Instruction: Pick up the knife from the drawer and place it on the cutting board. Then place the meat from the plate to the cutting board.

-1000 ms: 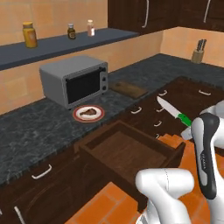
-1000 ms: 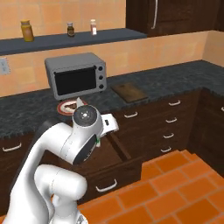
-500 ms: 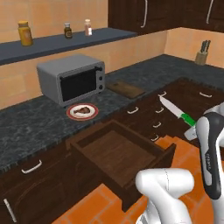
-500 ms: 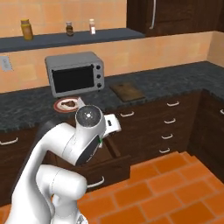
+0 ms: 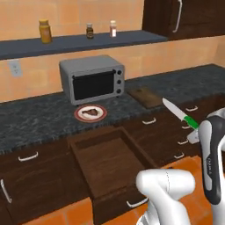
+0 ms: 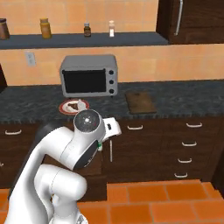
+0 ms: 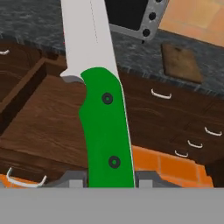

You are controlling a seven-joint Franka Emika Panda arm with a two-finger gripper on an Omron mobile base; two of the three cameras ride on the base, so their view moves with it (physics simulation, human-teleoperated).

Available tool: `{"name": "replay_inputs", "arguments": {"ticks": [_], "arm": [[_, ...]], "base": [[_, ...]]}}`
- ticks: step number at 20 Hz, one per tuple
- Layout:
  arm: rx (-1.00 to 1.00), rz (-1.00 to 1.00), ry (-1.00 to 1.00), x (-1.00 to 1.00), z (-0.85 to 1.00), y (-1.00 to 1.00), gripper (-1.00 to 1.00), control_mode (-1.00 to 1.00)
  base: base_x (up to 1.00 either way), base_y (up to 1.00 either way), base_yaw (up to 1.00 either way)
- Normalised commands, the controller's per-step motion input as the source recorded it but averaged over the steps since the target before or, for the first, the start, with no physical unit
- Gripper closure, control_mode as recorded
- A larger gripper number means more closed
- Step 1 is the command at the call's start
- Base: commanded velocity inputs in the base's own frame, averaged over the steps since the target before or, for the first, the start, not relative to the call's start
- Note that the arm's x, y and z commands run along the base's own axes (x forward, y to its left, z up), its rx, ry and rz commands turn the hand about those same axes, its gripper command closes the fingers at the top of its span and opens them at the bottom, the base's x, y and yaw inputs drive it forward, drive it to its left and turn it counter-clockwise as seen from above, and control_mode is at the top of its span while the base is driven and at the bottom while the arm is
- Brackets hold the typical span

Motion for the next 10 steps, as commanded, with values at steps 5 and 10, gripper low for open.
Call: {"name": "replay_inputs", "arguments": {"ticks": [5, 10], "arm": [[0.0, 0.0, 0.0, 0.0, 0.0, 0.0, 1.0, 1.0], [0.0, 0.0, 0.0, 0.0, 0.0, 0.0, 1.0, 1.0]], "base": [[-0.19, -0.94, 0.64], [-0.05, -1.0, 0.38]]}}
